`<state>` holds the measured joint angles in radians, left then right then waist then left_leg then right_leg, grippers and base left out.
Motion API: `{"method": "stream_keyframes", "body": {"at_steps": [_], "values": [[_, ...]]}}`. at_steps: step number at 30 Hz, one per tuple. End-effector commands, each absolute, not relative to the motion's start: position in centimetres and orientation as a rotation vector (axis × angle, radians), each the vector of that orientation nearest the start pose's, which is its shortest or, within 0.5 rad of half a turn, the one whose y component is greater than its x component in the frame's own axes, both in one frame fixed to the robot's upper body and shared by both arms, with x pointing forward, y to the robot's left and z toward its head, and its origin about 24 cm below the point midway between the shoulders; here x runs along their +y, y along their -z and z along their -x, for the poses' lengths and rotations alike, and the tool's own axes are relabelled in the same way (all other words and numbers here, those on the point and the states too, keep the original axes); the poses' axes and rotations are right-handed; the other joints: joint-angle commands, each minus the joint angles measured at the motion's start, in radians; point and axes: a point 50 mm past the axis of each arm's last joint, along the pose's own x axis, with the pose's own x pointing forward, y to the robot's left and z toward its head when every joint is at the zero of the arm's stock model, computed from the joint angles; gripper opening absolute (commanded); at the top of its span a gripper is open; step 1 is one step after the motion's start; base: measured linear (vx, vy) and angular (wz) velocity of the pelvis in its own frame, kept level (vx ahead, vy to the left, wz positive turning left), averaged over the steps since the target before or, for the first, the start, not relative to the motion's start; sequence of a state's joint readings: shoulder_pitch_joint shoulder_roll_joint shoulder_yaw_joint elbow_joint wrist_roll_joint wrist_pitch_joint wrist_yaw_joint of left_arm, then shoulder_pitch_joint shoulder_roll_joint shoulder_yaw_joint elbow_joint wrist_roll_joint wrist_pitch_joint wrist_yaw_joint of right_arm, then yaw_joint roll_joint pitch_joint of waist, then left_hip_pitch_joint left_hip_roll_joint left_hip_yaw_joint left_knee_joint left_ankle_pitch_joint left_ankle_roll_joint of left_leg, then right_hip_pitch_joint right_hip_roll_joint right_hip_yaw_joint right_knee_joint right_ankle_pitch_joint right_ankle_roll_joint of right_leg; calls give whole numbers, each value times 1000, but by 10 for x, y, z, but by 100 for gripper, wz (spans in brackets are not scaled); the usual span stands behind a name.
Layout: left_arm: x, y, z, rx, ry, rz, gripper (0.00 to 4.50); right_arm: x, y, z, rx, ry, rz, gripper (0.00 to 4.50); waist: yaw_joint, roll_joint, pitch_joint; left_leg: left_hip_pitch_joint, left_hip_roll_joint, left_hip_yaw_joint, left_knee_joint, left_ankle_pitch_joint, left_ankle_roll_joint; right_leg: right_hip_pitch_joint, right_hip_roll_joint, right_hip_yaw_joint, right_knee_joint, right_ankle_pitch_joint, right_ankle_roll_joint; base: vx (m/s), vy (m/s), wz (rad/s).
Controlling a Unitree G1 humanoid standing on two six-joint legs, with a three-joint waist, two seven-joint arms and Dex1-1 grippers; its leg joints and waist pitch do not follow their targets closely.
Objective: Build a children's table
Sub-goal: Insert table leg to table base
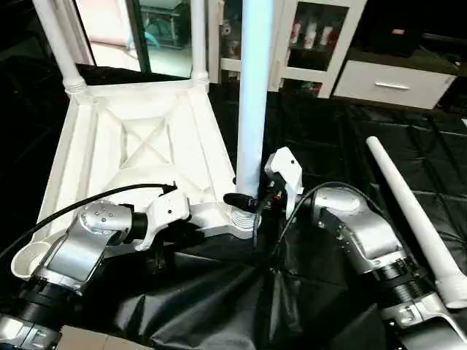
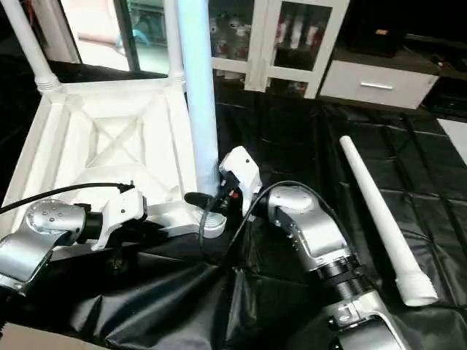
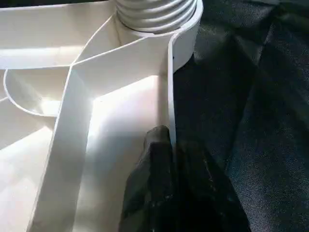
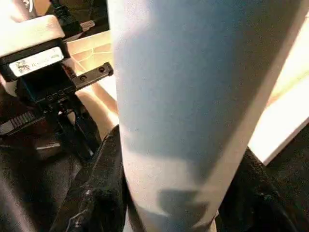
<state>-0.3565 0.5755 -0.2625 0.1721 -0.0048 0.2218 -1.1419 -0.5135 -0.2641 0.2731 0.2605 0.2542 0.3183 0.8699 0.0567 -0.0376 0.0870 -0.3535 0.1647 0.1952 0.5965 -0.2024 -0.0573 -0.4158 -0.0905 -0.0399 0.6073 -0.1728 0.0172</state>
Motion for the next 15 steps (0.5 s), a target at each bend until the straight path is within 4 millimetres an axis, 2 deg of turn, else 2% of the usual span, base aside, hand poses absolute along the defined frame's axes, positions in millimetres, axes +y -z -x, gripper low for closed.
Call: {"method": "stream_keyframes", "body": {"at_steps": [1, 7, 14, 15], "values": [[153, -58, -272, 414, 1329, -460, 4, -93, -52, -306, 380, -1100, 120, 188, -8, -1, -39, 11, 63, -45, -103, -432, -26, 10, -66, 48, -108, -648, -110, 0, 0, 0], [154, -58, -272, 415, 1328, -463, 4, -97, -50, -303, 380, -1087, 33, 188, -10, 0, -40, 11, 65, -44, -107, -433, -23, 10, -64, 48, -107, -597, -124, 0, 0, 0], [153, -59, -273, 414, 1327, -461, 4, -105, -49, -303, 360, -1028, -115, 188, -3, 2, -44, 11, 66, -37, -109, -383, -10, 14, -63, 51, -104, -509, -161, 0, 0, 0], [153, -59, -273, 414, 1327, -460, 4, -105, -49, -303, 360, -1026, -119, 188, -2, 5, -43, 11, 66, -36, -110, -378, -10, 14, -62, 51, -103, -498, -163, 0, 0, 0]]}}
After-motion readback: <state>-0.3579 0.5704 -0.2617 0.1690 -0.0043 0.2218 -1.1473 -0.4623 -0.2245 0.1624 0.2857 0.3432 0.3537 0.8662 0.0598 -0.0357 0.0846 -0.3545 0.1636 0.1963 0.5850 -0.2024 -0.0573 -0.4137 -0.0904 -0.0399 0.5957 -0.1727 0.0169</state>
